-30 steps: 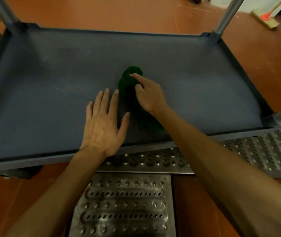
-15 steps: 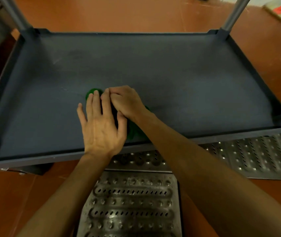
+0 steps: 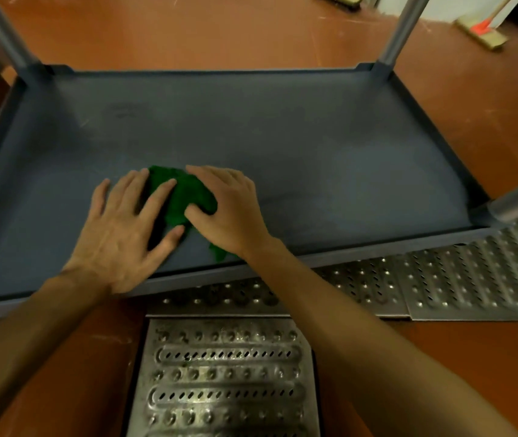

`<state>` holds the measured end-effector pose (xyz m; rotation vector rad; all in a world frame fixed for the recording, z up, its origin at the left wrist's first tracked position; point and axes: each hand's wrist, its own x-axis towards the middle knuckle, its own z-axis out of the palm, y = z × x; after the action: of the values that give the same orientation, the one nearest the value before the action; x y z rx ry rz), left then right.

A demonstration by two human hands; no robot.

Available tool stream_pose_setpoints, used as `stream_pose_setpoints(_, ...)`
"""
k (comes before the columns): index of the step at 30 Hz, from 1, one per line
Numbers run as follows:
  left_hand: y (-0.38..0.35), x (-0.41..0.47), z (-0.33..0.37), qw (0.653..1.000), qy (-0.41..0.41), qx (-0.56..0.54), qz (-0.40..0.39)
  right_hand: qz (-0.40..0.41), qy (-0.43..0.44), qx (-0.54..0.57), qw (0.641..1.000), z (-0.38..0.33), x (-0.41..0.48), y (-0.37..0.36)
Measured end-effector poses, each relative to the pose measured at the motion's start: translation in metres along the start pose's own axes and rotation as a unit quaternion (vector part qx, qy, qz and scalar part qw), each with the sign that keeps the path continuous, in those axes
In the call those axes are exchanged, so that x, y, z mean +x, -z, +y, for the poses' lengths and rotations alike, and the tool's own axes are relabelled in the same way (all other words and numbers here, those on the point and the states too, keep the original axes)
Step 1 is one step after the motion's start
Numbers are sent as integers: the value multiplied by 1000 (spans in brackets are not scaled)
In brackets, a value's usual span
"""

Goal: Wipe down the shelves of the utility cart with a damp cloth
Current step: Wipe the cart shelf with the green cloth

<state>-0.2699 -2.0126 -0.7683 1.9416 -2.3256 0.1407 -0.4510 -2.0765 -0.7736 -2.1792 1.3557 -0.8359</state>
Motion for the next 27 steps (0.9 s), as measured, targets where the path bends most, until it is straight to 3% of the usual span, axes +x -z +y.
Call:
stream_pose_setpoints(3, -5, -9, -33, 1000, 30, 5, 7, 31, -36, -23, 999, 1, -22, 4)
stream_pose_setpoints(6, -12, -26, -63, 996, 85, -8, 24, 87, -97, -128, 983, -13, -43, 3)
stream_pose_setpoints(11, -22, -43, -67, 978, 190, -58, 63, -26, -188, -80, 979, -42, -44, -20)
stream_pose_setpoints(15, -20, -44, -66, 972, 213, -85, 47, -50, -220, -68, 972, -56, -26, -46)
stream_pose_setpoints(20, -20, -43, -64, 964, 240, -108, 28, -17, -246, -112, 963, -49, 6, -70)
stream_pose_setpoints(27, -23, -40, -65, 959, 259, -113, 10, -25, -200, -211, 956, -36, 56, -94)
